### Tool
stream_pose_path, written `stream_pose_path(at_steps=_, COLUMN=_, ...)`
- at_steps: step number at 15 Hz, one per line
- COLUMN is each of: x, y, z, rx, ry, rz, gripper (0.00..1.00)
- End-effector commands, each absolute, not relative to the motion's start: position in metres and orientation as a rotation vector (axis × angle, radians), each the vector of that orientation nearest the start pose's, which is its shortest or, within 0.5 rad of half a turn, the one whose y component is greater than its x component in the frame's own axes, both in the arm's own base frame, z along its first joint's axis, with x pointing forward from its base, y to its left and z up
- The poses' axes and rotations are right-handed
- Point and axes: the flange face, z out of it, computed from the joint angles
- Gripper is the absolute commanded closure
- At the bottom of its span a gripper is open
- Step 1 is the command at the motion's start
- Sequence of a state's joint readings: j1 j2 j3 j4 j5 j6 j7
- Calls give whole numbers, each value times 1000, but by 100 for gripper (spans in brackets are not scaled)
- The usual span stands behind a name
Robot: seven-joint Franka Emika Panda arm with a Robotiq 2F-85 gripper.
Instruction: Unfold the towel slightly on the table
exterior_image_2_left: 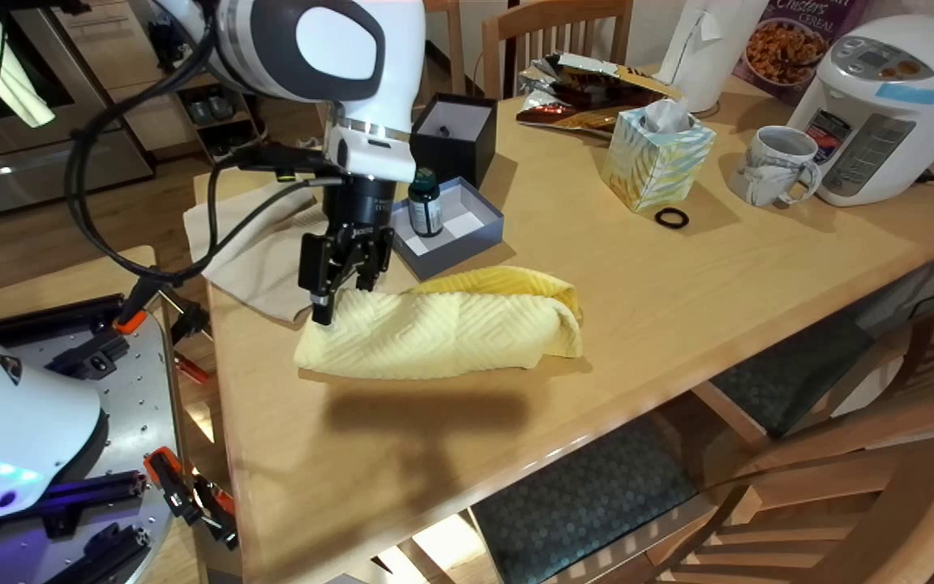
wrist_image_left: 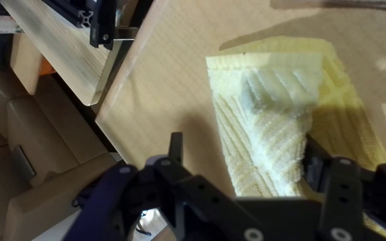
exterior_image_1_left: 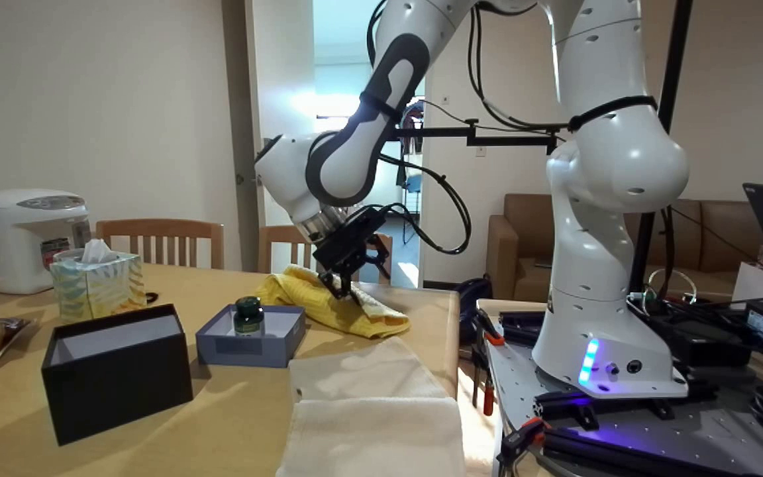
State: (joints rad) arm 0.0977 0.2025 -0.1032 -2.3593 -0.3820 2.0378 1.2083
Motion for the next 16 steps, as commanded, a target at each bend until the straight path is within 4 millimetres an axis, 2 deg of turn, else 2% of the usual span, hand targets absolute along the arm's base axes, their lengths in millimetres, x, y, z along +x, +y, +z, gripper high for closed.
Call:
stream_pose_path(at_steps=1, x=445, y=-21, z=226, rx=2278, ry=-1159, rz=-322, gripper=46)
stream_pose_path(at_steps=9, x=443, y=-11, z=222, rx=2331, ry=-1131, rz=-311, gripper=98)
stream_pose_path(at_steps=13, x=439, y=-12, z=224, rx=2397, ry=-1144, rz=-288, gripper=100)
stream_pose_path(at_steps=16, x=434, y=-17, z=230, rx=2557, ry=-1161, rz=-196, gripper=99)
